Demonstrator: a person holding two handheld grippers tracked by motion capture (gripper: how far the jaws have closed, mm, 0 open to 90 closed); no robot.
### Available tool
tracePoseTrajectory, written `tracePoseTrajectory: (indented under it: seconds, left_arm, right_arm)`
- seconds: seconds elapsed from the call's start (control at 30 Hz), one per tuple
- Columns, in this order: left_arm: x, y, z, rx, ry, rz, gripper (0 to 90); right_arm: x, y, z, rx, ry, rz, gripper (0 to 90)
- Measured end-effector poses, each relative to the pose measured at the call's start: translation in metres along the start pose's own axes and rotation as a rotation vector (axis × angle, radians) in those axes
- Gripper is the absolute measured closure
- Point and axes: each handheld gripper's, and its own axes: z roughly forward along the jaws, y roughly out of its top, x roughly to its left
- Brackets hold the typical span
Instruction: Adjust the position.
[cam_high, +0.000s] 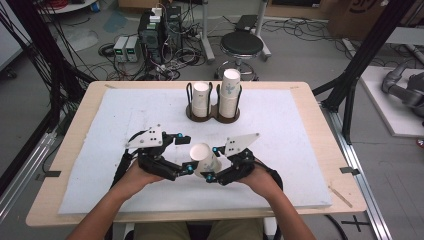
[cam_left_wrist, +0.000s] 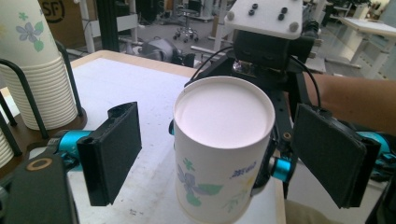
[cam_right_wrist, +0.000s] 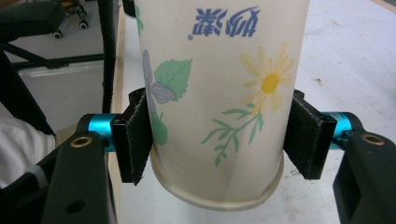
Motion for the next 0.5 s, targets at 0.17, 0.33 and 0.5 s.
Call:
tracePoseTrajectory:
  seconds: [0.17,0.33,0.5]
  left_arm:
    - [0.001,0.004,-0.004,0.043,-0.013,0.019,16.3]
    - [0.003,0.005,-0.003,0.08,-0.021,0.024,16.3]
    - [0.005,0.007,0.001,0.107,-0.033,0.03,16.3]
  right_arm:
    - [-0.003,0.008,-0.005,0.063,-0.007,-0.025,32.9]
    - [-0.006,0.019,-0.008,0.155,-0.012,-0.065,32.7]
    - [-0.006,0.03,-0.009,0.242,-0.007,-0.101,32.6]
